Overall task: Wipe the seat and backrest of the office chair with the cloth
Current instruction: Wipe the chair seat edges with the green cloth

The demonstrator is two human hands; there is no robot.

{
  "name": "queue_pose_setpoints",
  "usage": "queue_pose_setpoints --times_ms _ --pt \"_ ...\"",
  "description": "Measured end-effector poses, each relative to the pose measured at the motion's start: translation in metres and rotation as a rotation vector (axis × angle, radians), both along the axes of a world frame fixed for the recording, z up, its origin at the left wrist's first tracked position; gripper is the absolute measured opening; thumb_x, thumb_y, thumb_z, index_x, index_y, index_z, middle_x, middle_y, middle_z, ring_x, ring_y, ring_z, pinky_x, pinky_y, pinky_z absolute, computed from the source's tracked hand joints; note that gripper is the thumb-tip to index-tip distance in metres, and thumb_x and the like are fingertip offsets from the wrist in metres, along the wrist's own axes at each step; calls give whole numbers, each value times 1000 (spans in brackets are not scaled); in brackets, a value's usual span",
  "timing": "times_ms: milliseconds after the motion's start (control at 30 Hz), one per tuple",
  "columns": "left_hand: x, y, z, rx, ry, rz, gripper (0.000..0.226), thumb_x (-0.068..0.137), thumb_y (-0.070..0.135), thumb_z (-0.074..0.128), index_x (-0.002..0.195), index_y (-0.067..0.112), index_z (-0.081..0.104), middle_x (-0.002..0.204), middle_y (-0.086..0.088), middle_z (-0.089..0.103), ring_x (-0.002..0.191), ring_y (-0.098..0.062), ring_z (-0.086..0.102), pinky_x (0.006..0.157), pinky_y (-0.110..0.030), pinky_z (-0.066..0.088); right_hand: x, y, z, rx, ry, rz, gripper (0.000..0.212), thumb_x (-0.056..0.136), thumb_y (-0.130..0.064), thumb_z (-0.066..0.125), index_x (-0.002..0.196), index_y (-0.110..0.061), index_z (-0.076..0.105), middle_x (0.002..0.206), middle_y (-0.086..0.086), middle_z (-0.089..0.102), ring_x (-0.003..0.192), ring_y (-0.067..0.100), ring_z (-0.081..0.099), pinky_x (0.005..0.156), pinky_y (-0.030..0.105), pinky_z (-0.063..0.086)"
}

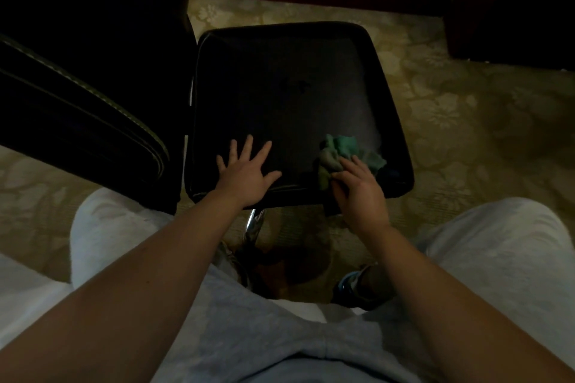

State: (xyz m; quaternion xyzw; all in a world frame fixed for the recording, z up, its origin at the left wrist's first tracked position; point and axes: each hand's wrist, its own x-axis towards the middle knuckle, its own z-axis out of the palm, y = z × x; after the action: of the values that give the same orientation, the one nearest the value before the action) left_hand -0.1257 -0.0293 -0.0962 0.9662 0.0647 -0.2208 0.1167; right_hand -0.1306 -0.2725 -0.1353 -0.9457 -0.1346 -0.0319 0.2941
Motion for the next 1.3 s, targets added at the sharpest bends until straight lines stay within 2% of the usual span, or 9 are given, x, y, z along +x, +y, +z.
queue_pose_setpoints --times_ms 267,433,667,867,1000,1133,1300 --pt "4 1 -2 -10 35 -1 62 106 54 28 159 41 -2 168 -1 -17 153 -33 -18 120 -62 -5 -16 45 2 15 32 117 18 87 -8 72 105 -5 75 138 17 57 138 42 41 113 56 34" --pt "5 9 -3 -44 33 -22 59 107 49 28 158 43 -1 168 -1 -16 153 -33 -18 121 -61 -5 -3 16 6 -23 -31 245 13 85 -6 74 97 -6 76 131 14 64 131 37 52 104 48 46" --pt "2 6 -6 -31 -1 -17 59 108 48 28 159 42 -1 168 -2 -16 153 -34 -18 120 -61 -7 1 6 8 -3 54 107 17 86 -6 73 102 -5 76 134 12 62 136 35 47 110 51 41" --pt "3 7 -5 -33 -6 -19 59 108 47 29 159 42 0 168 -2 -14 153 -34 -17 120 -63 -6 -6 40 8 27 62 200 14 88 -9 71 101 -7 76 136 10 61 138 36 43 112 46 35" --pt "2 9 -5 -40 -6 -16 59 108 47 29 159 43 0 168 -1 -14 153 -34 -18 121 -62 -6 1 29 7 3 33 262 14 87 -9 73 100 -8 77 132 10 64 133 31 50 109 44 41" --pt "2 8 -8 -46 -15 -8 59 107 48 30 159 43 1 168 -1 -14 153 -33 -18 120 -61 -8 3 8 6 30 14 141 15 88 -8 72 102 -6 76 130 10 65 133 30 51 110 42 41" --pt "2 7 -10 -44 -25 -6 59 108 46 31 158 42 1 168 -2 -15 153 -34 -19 119 -62 -8 -8 35 1 64 41 121 16 87 -6 72 103 -3 75 133 14 62 136 37 46 113 54 36"
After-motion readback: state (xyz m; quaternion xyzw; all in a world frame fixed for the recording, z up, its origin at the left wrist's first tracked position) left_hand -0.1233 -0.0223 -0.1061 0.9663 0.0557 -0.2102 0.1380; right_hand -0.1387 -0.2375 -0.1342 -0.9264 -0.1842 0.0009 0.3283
